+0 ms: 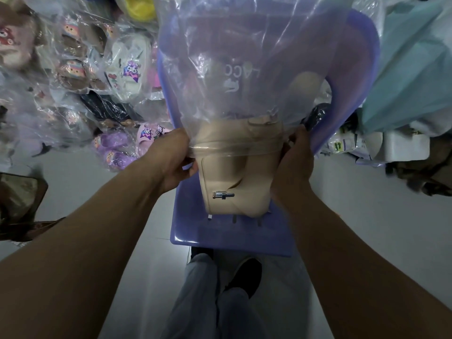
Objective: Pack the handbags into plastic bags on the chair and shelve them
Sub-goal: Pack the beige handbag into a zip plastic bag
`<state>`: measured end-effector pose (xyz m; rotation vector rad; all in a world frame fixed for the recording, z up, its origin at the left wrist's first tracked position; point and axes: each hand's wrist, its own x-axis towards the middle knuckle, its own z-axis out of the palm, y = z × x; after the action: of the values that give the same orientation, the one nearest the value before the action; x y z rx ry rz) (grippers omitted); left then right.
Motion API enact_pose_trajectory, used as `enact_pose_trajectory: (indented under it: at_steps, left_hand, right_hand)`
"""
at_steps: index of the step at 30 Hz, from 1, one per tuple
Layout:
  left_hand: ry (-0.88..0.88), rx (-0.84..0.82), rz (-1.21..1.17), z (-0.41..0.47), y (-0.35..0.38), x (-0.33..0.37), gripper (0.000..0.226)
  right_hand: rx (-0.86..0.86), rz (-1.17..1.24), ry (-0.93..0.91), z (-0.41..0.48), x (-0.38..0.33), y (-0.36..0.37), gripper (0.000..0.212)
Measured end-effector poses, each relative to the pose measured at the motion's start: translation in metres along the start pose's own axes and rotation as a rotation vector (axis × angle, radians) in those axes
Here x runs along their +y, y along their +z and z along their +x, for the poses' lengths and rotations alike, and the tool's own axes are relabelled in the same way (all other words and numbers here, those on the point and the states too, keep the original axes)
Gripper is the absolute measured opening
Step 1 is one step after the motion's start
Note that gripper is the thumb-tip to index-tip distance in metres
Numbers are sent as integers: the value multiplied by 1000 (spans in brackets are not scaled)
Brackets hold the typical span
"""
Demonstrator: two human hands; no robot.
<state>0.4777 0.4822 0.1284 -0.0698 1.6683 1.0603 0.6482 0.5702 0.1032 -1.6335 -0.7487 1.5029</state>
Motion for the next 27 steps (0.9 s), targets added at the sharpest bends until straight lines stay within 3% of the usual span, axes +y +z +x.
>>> enact_pose_trajectory:
  at_steps: [5, 8, 12, 15, 17, 19, 21, 24, 27]
  left_hand:
    - [216, 222, 196, 16, -5, -7, 18]
    - [250, 255, 117, 19, 1, -9, 22]
    - [208, 322, 6, 26, 5, -9, 18]
    - [49, 254, -40, 32, 1, -7, 30]
    - [-38, 165, -169, 30, 0, -2, 13]
    - [-139, 56, -219, 23, -2, 0, 26]
    - [-227, 14, -254, 21, -7, 1, 18]
    - [-279, -62, -333, 14, -14, 0, 15]
    - [-288, -144, -214, 10, -13, -6, 10]
  right_hand:
    - [-23, -220, -39, -1, -1, -8, 31]
    - [-65, -263, -63, -4, -6, -10, 35]
    - [-46, -172, -50, -9, -6, -11, 22]
    - [-47, -178, -57, -11, 1, -11, 28]
    - [-59, -122, -48, -11, 4, -11, 30]
    - [-112, -65, -17, -10, 6, -11, 22]
    - [-150, 18, 42, -8, 5, -11, 12]
    - [-107, -125, -14, -9, 3, -11, 24]
    - [-31, -88, 37, -5, 4, -12, 32]
